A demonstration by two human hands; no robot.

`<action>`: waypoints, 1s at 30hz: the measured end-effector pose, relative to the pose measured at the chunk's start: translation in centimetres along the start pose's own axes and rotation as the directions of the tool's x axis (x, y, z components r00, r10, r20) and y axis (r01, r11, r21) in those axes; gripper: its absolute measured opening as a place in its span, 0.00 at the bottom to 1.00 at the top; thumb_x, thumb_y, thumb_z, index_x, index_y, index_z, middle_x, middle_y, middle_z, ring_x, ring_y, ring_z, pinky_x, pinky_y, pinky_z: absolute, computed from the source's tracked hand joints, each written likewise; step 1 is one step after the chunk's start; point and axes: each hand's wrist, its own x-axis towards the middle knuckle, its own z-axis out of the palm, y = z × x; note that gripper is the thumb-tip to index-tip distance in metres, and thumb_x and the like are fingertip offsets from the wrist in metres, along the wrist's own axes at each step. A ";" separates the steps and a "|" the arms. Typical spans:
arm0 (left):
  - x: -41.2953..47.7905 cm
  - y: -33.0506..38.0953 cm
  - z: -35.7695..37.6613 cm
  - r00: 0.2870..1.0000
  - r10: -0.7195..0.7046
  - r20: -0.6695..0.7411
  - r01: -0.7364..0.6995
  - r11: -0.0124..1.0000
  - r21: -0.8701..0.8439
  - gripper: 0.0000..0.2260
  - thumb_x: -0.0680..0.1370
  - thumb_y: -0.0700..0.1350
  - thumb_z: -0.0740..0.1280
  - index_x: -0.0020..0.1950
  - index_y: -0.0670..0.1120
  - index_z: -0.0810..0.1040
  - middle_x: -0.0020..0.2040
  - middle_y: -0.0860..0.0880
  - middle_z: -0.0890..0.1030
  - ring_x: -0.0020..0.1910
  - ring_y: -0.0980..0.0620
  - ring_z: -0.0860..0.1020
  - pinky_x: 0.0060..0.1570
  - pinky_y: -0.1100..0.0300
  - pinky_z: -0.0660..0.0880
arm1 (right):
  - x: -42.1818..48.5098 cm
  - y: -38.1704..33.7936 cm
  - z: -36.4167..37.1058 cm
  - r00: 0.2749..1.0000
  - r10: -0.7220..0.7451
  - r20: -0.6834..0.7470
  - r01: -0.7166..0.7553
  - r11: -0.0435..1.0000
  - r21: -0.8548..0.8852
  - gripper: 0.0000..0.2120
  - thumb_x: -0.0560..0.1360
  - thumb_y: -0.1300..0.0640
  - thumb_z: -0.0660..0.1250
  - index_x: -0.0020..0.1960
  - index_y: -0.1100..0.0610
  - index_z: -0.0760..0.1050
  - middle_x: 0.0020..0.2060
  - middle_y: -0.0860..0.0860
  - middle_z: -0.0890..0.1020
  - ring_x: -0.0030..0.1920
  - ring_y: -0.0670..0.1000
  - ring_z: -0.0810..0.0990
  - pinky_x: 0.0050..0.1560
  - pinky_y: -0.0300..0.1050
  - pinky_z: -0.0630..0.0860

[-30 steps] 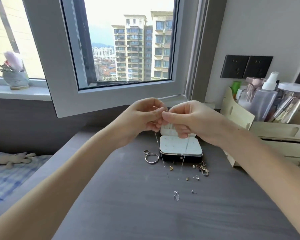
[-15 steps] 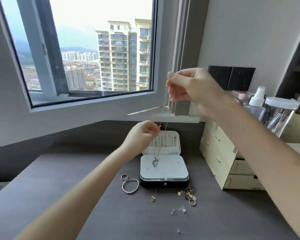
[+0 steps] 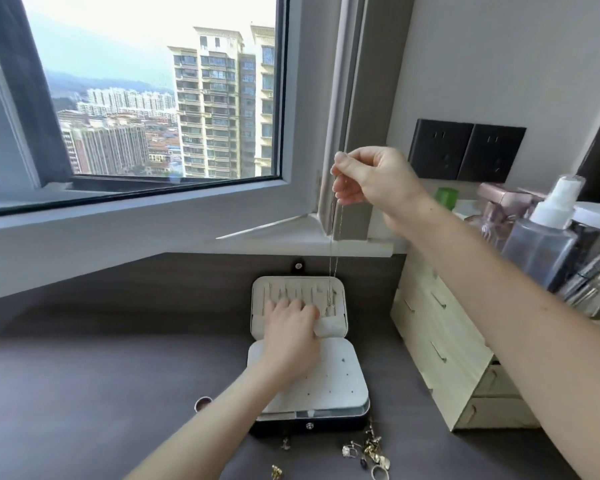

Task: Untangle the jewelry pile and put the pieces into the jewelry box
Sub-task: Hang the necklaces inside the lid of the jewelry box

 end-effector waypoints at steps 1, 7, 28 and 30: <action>0.1 0.0 0.3 1.000 -0.010 0.000 0.010 1.000 -0.010 0.18 0.66 0.41 0.54 0.49 0.47 0.79 0.45 0.48 0.79 0.47 0.43 0.74 0.43 0.54 0.52 | 0.4 0.4 -0.1 1.000 0.004 -0.005 -0.004 1.000 0.002 0.12 0.79 0.57 0.63 0.38 0.60 0.76 0.27 0.49 0.78 0.28 0.46 0.77 0.38 0.44 0.79; 0.6 0.3 2.0 0.994 -0.054 -0.093 0.061 0.996 0.073 0.06 0.60 0.45 0.60 0.30 0.49 0.76 0.30 0.52 0.75 0.30 0.48 0.73 0.37 0.53 0.54 | 1.4 2.1 -0.1 0.999 0.037 -0.011 -0.037 0.999 -0.001 0.13 0.79 0.58 0.63 0.38 0.60 0.75 0.28 0.51 0.78 0.28 0.45 0.77 0.37 0.43 0.79; -0.9 0.9 0.8 0.948 0.039 -0.315 -0.063 0.996 -0.068 0.13 0.62 0.43 0.55 0.35 0.51 0.79 0.27 0.52 0.69 0.33 0.47 0.69 0.39 0.56 0.53 | -3.5 7.9 1.9 0.953 0.250 0.169 -0.203 0.946 -0.253 0.11 0.79 0.59 0.62 0.39 0.59 0.76 0.32 0.53 0.80 0.33 0.48 0.79 0.38 0.43 0.79; -0.9 0.9 1.0 0.949 0.035 -0.314 -0.054 0.997 -0.052 0.14 0.63 0.45 0.53 0.33 0.49 0.78 0.28 0.51 0.70 0.33 0.47 0.69 0.40 0.55 0.56 | -3.6 7.9 1.8 0.955 0.246 0.164 -0.202 0.947 -0.249 0.11 0.79 0.59 0.62 0.40 0.60 0.76 0.32 0.53 0.80 0.34 0.49 0.79 0.37 0.43 0.79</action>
